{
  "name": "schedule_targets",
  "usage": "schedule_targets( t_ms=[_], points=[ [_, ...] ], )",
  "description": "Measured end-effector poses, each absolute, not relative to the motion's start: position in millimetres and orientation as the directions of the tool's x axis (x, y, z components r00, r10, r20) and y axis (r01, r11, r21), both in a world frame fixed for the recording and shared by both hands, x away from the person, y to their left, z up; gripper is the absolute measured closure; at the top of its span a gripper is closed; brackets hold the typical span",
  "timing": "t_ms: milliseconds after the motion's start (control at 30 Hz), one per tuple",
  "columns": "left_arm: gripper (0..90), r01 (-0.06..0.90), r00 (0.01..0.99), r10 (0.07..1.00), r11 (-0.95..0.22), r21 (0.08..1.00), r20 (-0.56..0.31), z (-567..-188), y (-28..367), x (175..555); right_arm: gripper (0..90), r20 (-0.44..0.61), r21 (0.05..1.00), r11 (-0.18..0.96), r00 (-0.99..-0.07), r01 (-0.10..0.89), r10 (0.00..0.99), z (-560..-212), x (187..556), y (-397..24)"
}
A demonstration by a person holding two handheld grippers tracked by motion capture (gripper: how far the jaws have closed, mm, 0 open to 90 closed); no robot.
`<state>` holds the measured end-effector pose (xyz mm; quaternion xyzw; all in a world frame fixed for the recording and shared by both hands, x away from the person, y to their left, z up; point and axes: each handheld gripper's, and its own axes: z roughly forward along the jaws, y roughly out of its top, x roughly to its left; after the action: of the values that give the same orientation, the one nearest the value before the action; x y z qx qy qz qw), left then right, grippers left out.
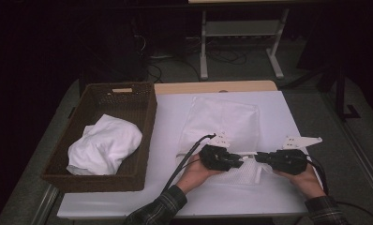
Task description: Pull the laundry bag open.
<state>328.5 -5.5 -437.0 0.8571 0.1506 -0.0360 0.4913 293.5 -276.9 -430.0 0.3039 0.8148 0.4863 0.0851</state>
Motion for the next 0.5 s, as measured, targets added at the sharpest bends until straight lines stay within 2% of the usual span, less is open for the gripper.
schedule_targets(
  t_ms=[500],
  points=[
    [73.0, 0.294, 0.953, 0.216, -0.479, 0.827, -0.213, -436.8, -16.9, 328.7, 84.1, 0.164, 0.85, 0.341, -0.816, 0.402, 0.554, -429.4, 291.9, -272.8]
  ],
)
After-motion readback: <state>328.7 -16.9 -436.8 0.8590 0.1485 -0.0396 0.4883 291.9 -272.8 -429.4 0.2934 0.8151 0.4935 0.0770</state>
